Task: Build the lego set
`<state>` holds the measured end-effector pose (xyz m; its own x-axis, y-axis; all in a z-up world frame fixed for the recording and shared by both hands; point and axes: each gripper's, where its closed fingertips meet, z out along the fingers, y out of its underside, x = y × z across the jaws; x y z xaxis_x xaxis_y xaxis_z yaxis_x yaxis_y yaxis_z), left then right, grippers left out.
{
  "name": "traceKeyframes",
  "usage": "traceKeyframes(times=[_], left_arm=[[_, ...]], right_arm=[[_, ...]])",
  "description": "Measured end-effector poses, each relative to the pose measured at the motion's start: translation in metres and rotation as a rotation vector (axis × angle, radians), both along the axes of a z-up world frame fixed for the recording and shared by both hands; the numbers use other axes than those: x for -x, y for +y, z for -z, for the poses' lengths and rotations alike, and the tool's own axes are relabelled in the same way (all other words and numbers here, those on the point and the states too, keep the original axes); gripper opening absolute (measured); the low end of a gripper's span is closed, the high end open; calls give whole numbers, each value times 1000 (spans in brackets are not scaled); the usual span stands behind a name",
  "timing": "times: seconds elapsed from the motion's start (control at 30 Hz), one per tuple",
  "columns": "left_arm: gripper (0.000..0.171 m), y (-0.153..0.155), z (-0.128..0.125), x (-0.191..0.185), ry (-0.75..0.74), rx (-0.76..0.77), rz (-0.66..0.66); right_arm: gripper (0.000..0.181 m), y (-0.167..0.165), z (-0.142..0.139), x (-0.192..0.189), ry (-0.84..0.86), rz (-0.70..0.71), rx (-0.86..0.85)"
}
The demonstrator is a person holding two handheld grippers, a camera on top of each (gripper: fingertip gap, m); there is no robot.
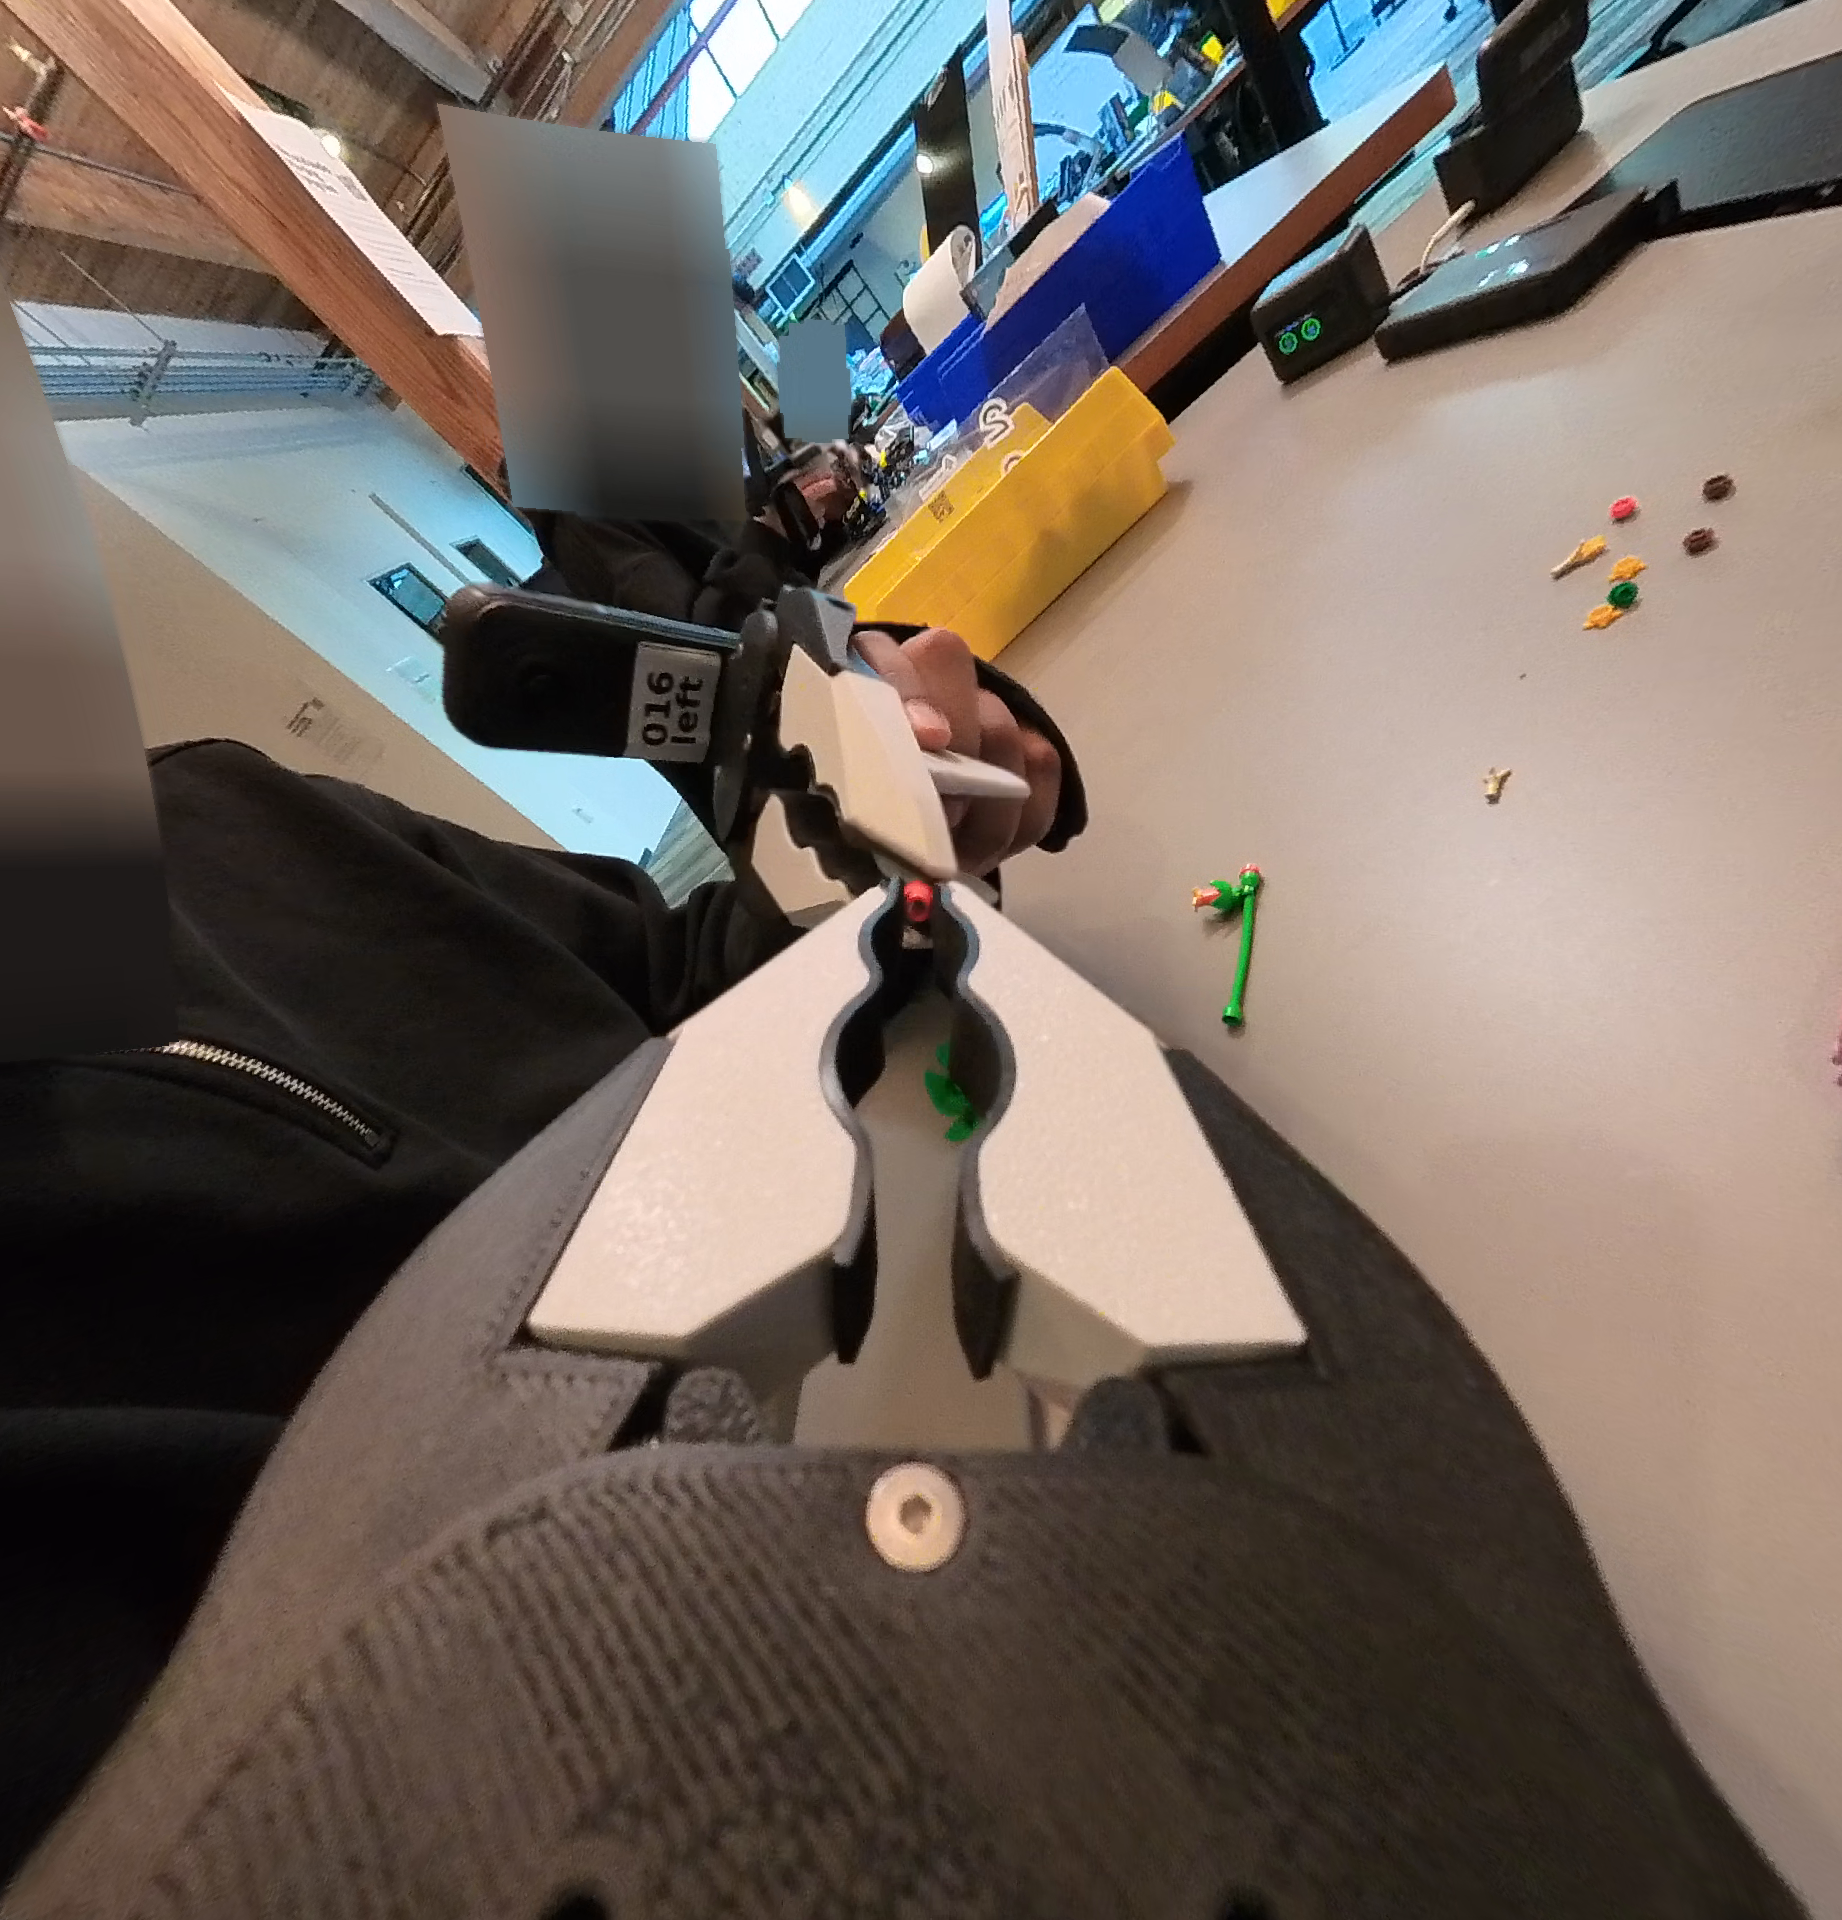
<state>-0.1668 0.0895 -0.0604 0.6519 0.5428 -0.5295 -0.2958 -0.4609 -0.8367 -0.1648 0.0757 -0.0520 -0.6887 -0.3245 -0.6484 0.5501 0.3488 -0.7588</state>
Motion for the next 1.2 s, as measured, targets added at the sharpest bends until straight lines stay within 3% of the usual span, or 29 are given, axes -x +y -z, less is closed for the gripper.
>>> traceKeyframes(times=[0.13, 0.43, 0.53, 0.73, 0.83, 0.97, 1.2], left_arm=[[18, -5, -3, 5, 0, -27, -32], [15, -13, -7, 7, 15, -39, -58], [10, -29, -11, 15, -2, -90, -109], [13, -78, -20, 38, -151, -366, -217], [14, -97, -8, 48, -226, -435, -256], [13, -113, 13, 59, -273, -449, -310], [13, -103, 39, 68, -378, -483, -296]], right_arm=[[3, -1, -5, 6, -11, 33, 34], [3, -4, -6, 14, 82, 110, 18], [4, -4, 15, 25, 216, 186, -113], [3, -5, 63, 39, 498, 240, -391], [3, -14, 76, 28, 554, 175, -422], [3, -12, 111, 26, 720, 78, -594], [3, -4, 130, 16, 782, -21, -773]])
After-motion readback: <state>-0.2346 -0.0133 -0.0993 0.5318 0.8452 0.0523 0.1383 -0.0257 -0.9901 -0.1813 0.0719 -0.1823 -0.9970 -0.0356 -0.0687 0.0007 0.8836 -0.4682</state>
